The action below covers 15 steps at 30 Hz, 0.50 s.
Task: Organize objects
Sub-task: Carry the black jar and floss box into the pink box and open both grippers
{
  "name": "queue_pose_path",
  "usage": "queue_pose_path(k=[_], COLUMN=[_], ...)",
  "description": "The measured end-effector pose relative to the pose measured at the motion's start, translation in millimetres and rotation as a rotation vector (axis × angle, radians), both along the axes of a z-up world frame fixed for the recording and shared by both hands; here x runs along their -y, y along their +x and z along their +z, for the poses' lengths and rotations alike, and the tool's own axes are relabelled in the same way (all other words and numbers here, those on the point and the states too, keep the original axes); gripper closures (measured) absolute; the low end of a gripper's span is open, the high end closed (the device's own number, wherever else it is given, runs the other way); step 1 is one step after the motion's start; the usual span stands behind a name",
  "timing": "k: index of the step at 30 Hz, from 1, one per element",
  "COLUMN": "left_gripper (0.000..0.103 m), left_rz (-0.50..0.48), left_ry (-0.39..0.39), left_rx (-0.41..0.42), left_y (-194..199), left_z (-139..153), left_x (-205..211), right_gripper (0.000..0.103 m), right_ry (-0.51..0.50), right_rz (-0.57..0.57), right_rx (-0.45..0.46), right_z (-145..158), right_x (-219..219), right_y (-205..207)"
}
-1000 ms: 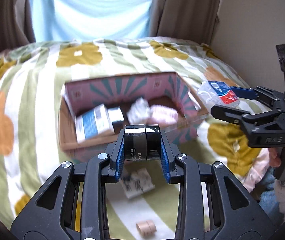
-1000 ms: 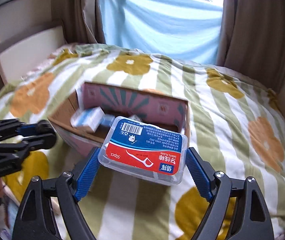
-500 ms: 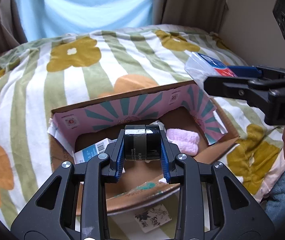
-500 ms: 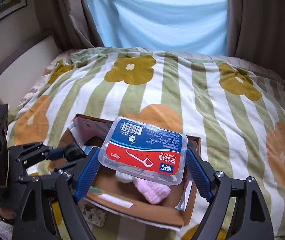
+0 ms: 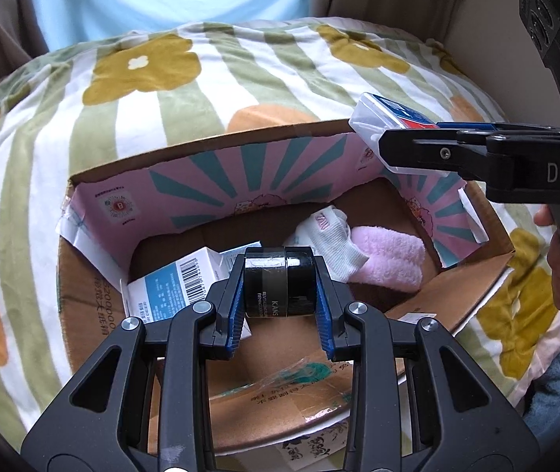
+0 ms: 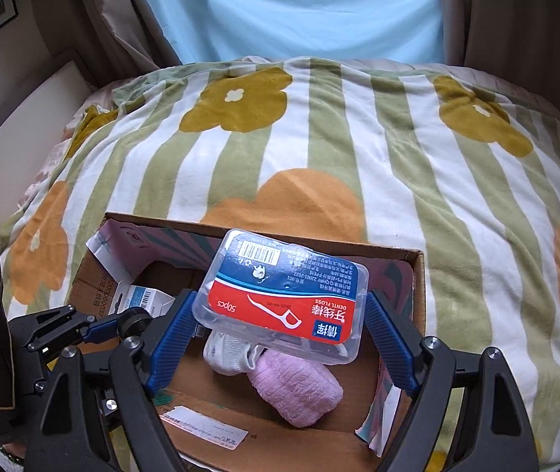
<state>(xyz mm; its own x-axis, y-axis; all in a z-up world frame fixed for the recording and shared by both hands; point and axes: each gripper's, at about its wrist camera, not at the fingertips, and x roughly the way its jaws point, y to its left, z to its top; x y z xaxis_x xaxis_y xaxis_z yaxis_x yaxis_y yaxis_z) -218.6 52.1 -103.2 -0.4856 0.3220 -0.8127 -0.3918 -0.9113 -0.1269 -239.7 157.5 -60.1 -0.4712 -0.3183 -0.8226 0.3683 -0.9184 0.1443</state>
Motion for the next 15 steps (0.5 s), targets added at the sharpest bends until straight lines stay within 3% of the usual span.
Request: queue_pose_path(k=[5,7,8,15], left_gripper=[0.071,0.038,0.002,0.0], left_rz=[-0.001,-0.008,-0.004,0.005], left_ry=[0.023,0.01,-0.011,-0.009], left_rx=[0.048,0.034,0.017,-0.038], left_y=[-4,-1,1,19], left_z=[4,7,9,15], left_x=[-2,-3,-3,1], right_gripper=[0.016,0.007,0.002,0.001], right_ry=[0.044,0.024,0.011,0.007], right_rz=[-0.046,-0.065,-0.065,-0.059], right_rx=[0.008,0.028,0.021,-0.014], right_z=[2,2,3,10], right_x=[-4,-9,-11,-16], right_y=[-4,-6,-6,7])
